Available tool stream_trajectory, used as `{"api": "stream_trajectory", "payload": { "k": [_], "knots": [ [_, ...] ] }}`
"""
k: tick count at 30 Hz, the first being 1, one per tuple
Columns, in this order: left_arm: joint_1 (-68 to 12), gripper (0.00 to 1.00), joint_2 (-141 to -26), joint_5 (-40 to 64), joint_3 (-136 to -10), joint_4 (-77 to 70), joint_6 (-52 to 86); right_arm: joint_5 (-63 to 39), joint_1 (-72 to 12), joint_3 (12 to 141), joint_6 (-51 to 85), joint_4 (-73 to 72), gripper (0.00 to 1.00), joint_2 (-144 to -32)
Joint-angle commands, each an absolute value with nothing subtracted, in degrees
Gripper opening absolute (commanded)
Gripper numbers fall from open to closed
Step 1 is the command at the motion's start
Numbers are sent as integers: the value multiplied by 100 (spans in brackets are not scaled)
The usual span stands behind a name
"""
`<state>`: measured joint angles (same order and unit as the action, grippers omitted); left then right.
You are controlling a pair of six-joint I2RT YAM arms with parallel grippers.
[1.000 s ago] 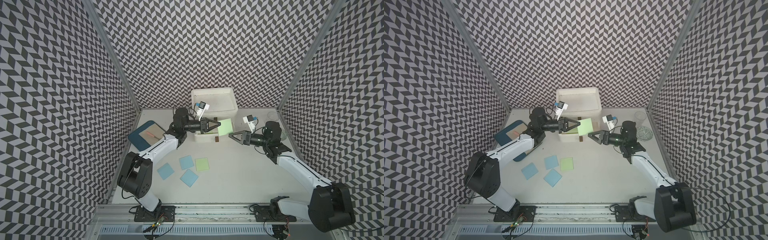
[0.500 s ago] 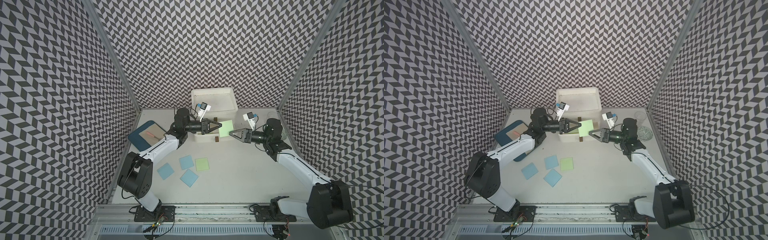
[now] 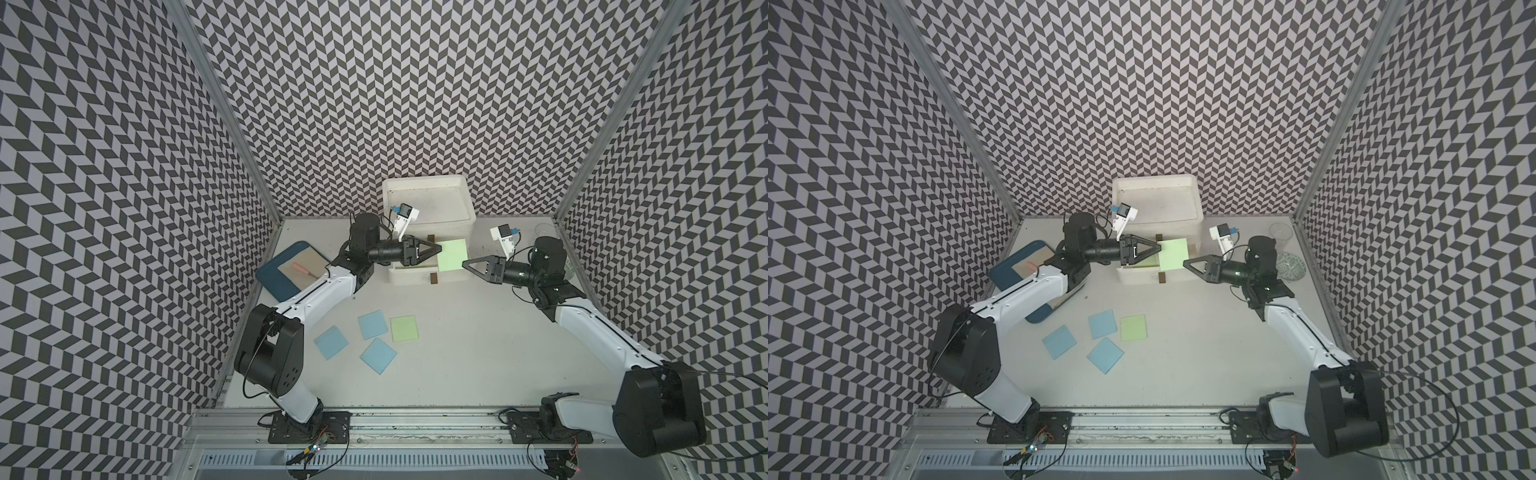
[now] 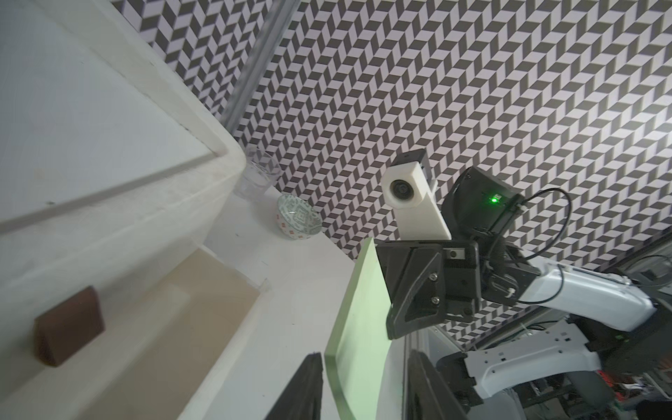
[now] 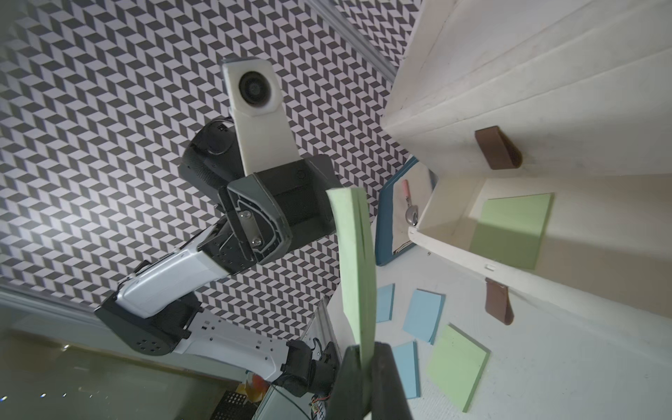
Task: Please put the sticky notes in the drawer by color
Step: Place the sticky notes in the drawer.
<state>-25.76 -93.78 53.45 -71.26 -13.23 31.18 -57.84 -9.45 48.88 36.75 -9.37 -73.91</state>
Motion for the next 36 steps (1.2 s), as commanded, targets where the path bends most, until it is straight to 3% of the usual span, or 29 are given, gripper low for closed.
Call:
{"api": "stream_trajectory", "payload": {
  "k": [1, 6, 16, 28, 36],
  "knots": [
    [-2432, 50, -9347, 4684, -7324, -543, 2724, -4856, -965, 4957, 3853, -941, 1, -7425],
    [-2292, 55, -9247, 4480, -7251, -521, 2725, -4037, -1239, 5128, 3778, -995, 1, -7549],
    [-2251, 56, -9246, 4557, -7248, -625, 2716, -2335, -1806, 6150, 2505, 255, 3, -8228],
    [-2257, 56, -9280, 4649, -7209, -729, 2786, -1645, -1863, 6284, 1873, 839, 5, -8687],
    [-2252, 56, -9324, 4644, -7201, -729, 2795, -1896, -1878, 6486, 1848, 894, 8, -8945]
  ]
}}
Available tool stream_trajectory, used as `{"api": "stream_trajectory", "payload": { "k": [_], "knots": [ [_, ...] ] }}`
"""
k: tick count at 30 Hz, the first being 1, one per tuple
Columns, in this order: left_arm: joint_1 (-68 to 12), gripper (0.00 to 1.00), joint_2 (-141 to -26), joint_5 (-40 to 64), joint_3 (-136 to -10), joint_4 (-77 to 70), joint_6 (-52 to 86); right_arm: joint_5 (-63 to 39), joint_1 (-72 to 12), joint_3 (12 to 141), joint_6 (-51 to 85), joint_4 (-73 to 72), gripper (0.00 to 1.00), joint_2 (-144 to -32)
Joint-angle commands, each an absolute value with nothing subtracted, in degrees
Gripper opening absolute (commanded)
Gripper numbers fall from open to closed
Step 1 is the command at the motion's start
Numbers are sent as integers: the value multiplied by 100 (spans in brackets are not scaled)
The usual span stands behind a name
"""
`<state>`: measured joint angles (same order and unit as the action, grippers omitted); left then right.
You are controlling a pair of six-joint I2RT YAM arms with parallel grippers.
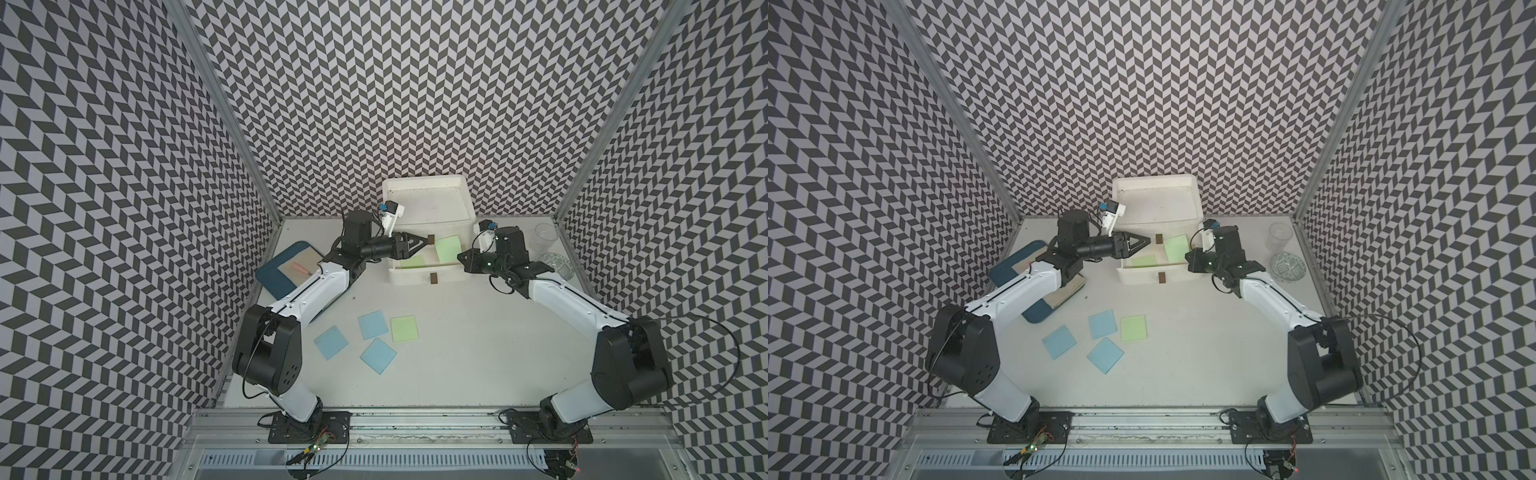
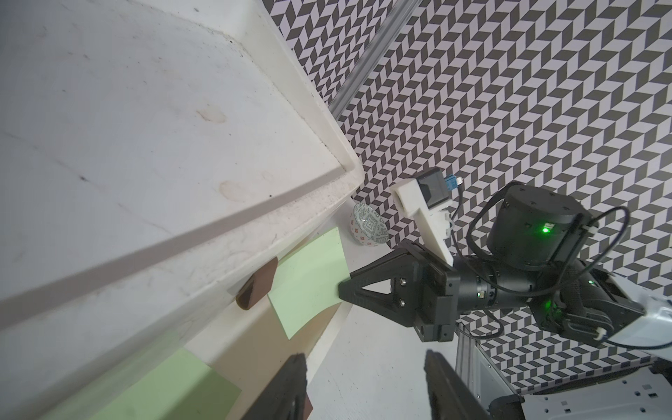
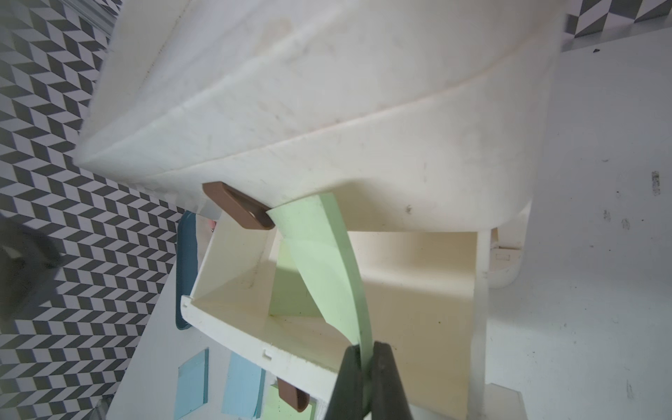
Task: Please put the sticky notes in the drawer by color
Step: Place the sticky notes in the drawer.
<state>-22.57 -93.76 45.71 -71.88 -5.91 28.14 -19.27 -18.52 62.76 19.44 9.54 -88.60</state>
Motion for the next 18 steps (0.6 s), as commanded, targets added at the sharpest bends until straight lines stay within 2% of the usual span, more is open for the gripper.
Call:
{"api": "stream_trajectory", "payload": {
  "k": [1, 2, 5, 7, 12, 15, 18],
  "knots": [
    [-2257, 56, -9323, 4649, -7200, -729, 2795, -1907, -1876, 6486, 1843, 897, 10, -8939],
    [-2257, 56, -9324, 4647, -7206, -723, 2795, -1907, -1890, 6484, 1840, 910, 13, -8933],
    [-2248, 56, -9319, 4640, -7211, -718, 2804, -1867, -1897, 6471, 1826, 979, 34, -8833],
    [-2248, 56, -9322, 4623, -7209, -699, 2799, -1770, -1909, 6427, 1837, 959, 43, -8655],
    [-2181, 57, -9360, 4478, -7251, -504, 2812, -1342, -2176, 6518, 1731, 1358, 51, -8225],
    [-2079, 57, -9350, 4311, -7242, -402, 2845, -695, -2915, 6292, 1543, 1427, 56, -7870],
    [-1959, 58, -9326, 4070, -7208, -293, 2842, -751, -3755, 5765, 1532, 1258, 62, -7705]
  ]
}}
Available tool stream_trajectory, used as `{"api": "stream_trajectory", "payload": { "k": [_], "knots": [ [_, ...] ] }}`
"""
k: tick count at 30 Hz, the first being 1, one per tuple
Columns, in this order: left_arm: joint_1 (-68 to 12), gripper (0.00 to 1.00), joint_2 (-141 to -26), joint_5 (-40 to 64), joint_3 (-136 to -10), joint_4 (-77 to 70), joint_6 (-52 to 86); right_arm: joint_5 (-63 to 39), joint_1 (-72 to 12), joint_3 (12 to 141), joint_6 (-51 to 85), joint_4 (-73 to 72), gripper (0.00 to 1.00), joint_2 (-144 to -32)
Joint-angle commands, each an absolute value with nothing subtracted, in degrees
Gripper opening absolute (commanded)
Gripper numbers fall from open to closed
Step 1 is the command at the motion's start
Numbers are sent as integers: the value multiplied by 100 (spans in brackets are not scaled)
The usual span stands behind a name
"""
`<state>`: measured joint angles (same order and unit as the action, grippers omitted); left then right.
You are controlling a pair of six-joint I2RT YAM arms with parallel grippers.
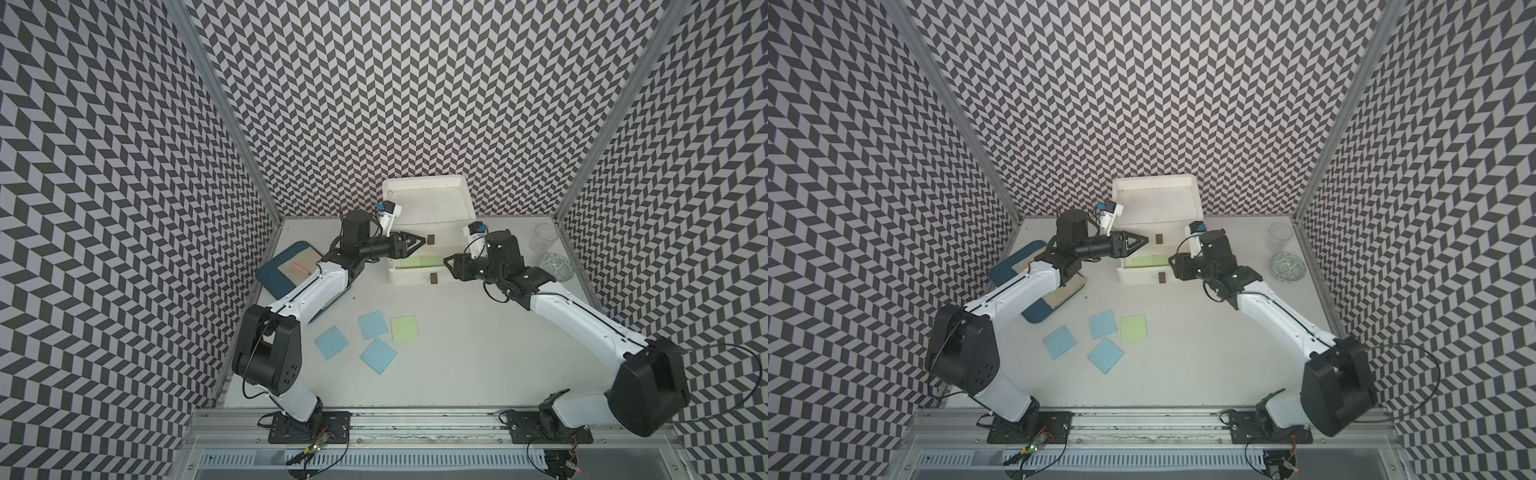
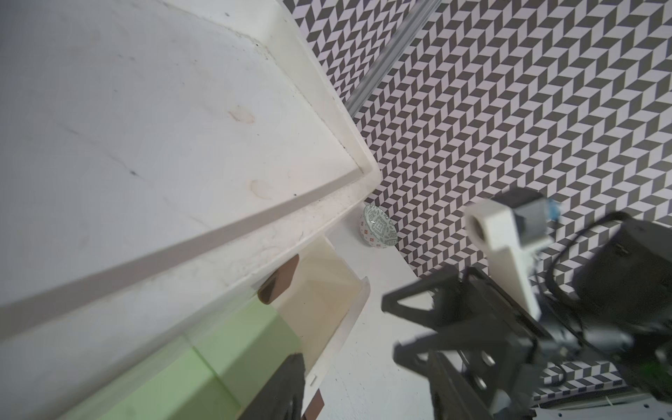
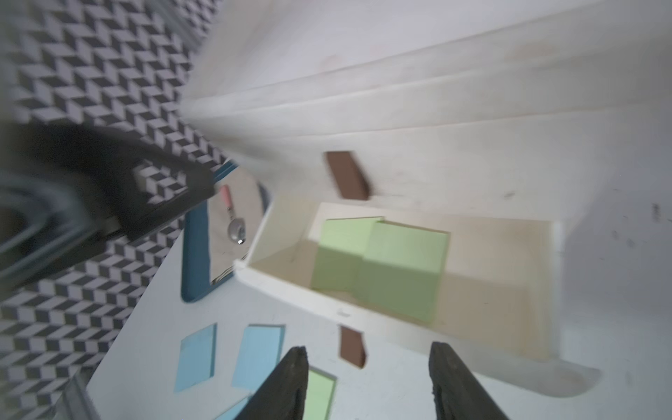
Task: Please put the sticky notes in the drawer by color
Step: Place the sticky notes in the drawer.
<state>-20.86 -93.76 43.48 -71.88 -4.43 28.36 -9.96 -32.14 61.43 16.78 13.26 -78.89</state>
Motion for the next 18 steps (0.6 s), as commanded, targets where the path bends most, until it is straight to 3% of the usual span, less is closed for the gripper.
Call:
{"api": "stream_trajectory", "payload": {
  "k": [1, 6, 15, 18],
  "knots": [
    [-1892, 58, -9329, 4044, -7195, -295, 2871, -666, -4102, 5553, 1580, 1177, 63, -7689],
    [-1495, 58, -9307, 4133, -6900, -665, 3357, 157, -5348, 4937, 2045, 897, 77, -8007],
    [-1227, 59, -9319, 4219, -6805, -876, 3542, 1015, -6155, 5730, 2975, 1120, 99, -9579],
    [-1197, 59, -9325, 4202, -6821, -845, 3509, 1315, -6251, 6202, 3019, 1460, 100, -10078]
  ]
}}
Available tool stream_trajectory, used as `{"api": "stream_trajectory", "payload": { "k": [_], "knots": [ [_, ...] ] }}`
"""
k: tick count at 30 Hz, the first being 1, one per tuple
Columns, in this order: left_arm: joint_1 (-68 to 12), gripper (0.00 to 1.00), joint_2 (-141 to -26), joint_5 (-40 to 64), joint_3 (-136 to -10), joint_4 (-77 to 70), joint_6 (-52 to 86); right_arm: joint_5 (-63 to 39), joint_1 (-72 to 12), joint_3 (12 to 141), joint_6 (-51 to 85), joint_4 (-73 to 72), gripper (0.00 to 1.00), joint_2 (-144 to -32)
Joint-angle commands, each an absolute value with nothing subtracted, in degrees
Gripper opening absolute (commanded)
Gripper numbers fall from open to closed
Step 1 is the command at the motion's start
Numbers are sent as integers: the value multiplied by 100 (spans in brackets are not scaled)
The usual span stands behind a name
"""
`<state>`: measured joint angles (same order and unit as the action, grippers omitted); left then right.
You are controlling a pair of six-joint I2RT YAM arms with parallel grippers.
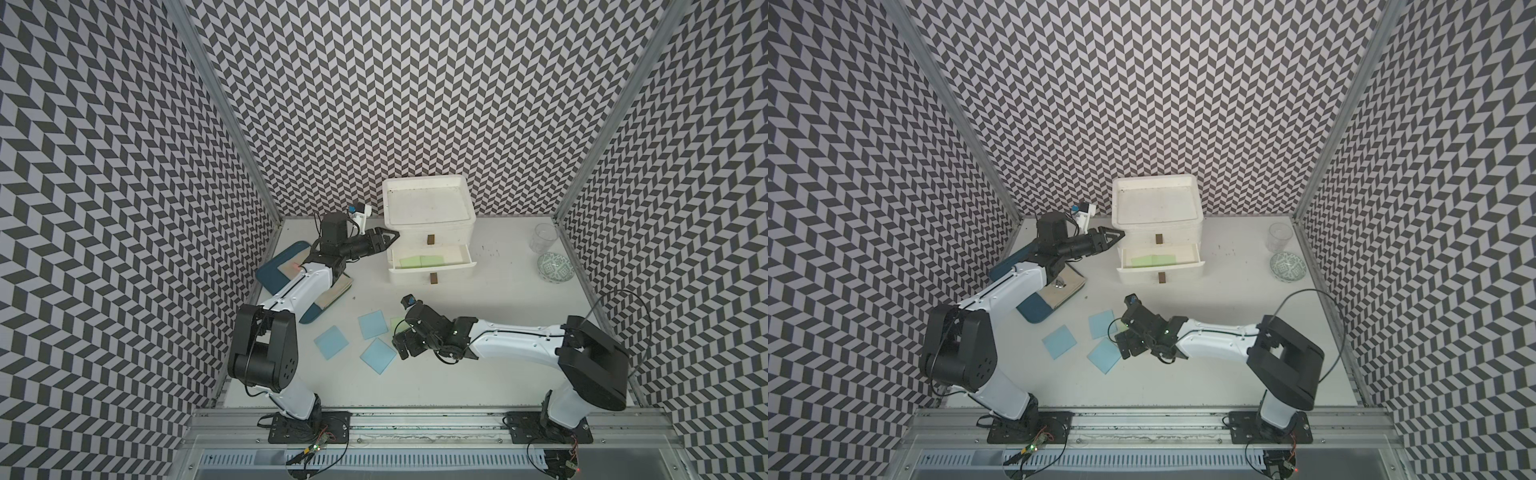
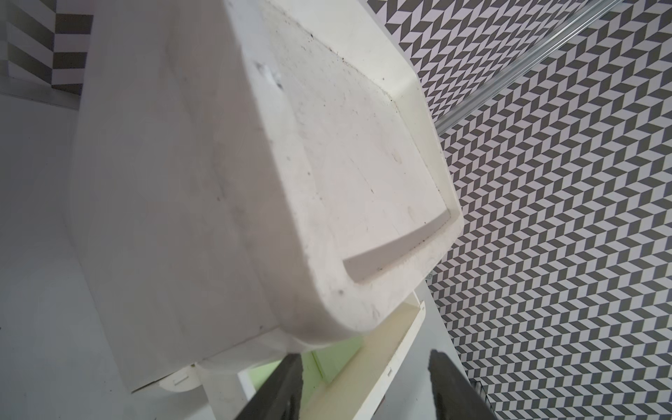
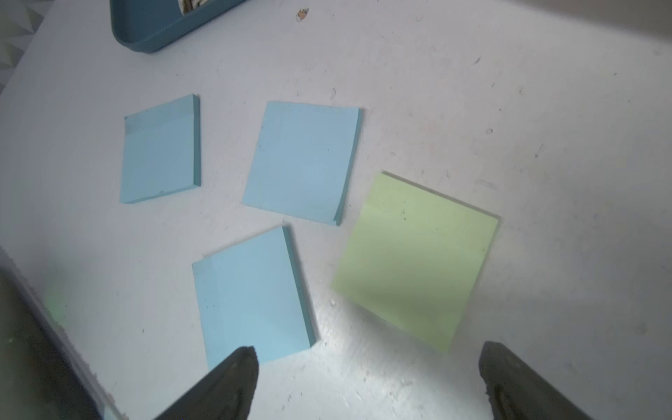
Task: Please put the sticky notes in the drawer by color
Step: Place the sticky notes in the drawer, then pick up the sticky notes from the center of the board.
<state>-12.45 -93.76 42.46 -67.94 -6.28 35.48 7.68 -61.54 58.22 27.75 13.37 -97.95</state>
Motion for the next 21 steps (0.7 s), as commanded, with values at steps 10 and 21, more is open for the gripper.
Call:
{"api": "stream_trajectory", "payload": {
  "k": [10, 21],
  "knots": [
    [-1136, 59, -9260, 4486, -6746, -1210, 3688, 1913, -6267, 6677, 3015, 1998, 100, -10880],
    [-1134, 60, -9281, 4473, -6723, -1239, 3700, 2057, -6269, 6624, 3096, 2109, 92, -11194]
  ]
}}
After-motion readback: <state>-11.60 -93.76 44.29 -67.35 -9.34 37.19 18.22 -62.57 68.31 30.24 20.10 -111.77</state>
